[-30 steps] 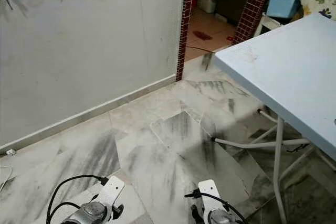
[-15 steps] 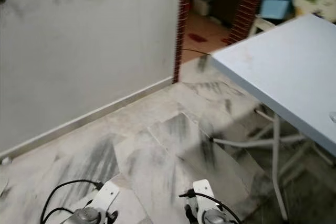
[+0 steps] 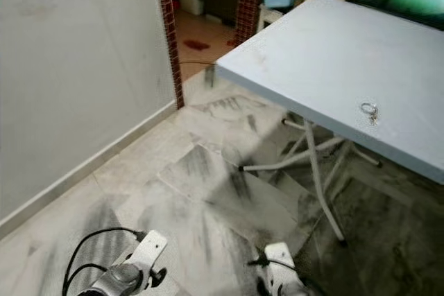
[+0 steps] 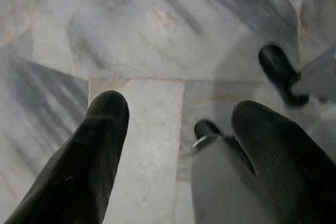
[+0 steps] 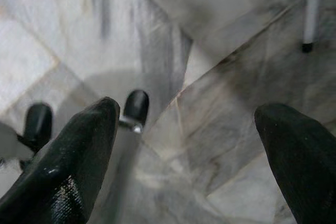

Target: Hang keys on a hook

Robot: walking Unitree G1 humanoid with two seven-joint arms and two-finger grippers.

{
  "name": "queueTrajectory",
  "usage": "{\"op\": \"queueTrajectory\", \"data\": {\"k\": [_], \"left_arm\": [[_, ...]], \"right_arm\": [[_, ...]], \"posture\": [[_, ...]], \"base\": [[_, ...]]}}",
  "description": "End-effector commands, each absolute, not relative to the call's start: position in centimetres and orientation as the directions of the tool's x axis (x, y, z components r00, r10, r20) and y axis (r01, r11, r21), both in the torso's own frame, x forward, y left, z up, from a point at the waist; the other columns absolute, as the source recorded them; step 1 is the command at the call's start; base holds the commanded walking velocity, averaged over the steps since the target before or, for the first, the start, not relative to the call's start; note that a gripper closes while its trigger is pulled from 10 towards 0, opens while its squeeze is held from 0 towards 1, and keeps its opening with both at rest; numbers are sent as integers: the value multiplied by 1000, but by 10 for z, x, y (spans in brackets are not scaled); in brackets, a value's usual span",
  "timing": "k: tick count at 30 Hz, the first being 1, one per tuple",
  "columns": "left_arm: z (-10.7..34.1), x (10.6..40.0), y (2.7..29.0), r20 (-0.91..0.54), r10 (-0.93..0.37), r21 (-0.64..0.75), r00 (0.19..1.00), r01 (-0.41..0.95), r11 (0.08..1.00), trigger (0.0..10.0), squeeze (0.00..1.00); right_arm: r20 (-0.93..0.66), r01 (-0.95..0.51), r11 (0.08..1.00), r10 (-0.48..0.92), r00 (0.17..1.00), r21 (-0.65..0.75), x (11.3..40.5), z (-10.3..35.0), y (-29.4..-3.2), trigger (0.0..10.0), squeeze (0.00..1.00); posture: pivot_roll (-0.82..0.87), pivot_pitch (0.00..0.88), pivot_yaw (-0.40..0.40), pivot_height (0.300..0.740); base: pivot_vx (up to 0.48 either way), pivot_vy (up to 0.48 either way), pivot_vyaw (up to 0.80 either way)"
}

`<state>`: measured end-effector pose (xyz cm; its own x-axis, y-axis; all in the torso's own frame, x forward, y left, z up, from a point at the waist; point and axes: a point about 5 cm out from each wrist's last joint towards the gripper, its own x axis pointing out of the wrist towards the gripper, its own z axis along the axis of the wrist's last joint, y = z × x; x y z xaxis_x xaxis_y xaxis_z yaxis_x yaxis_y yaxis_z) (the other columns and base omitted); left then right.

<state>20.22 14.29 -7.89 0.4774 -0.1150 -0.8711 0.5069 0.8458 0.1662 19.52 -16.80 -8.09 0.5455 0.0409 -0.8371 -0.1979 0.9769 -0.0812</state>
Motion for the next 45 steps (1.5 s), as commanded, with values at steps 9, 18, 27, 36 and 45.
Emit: {"op": "queueTrajectory", "data": {"k": [9, 18, 27, 36, 45], "left_arm": [[-79, 202, 145, -860, -101, 197, 500, 509, 838, 10000, 0], [-76, 203, 144, -770, -87, 188, 632, 356, 915, 10000, 0], [-6, 244, 110, -294, -685, 479, 666, 723, 497, 10000, 0], [63, 268, 148, 141, -224, 380, 964, 156, 912, 10000, 0], [65, 282, 144, 23, -225, 139, 974, 219, 966, 10000, 0]], "right_arm": [[-848, -166, 984, 39, 529, -59, 187, -85, -168, 10000, 0], [-738, -80, 997, 48, 674, -8, 217, -66, -173, 10000, 0], [-391, 15, 998, -40, 919, -65, 274, -8, -186, 10000, 0], [-33, 75, 988, -81, 996, -138, 284, 64, -186, 10000, 0], [-2, 22, 991, -23, 1000, -132, 286, 81, -170, 10000, 0]], "posture": [[-35, 75, 34, 740], [-54, 87, 32, 740], [-77, 109, 38, 740], [-106, 122, 29, 740], [-93, 123, 18, 740]], "base": [[0, 0, -715], [0, 0, -57], [0, 0, 0], [0, 0, 0], [0, 0, 0]]}}
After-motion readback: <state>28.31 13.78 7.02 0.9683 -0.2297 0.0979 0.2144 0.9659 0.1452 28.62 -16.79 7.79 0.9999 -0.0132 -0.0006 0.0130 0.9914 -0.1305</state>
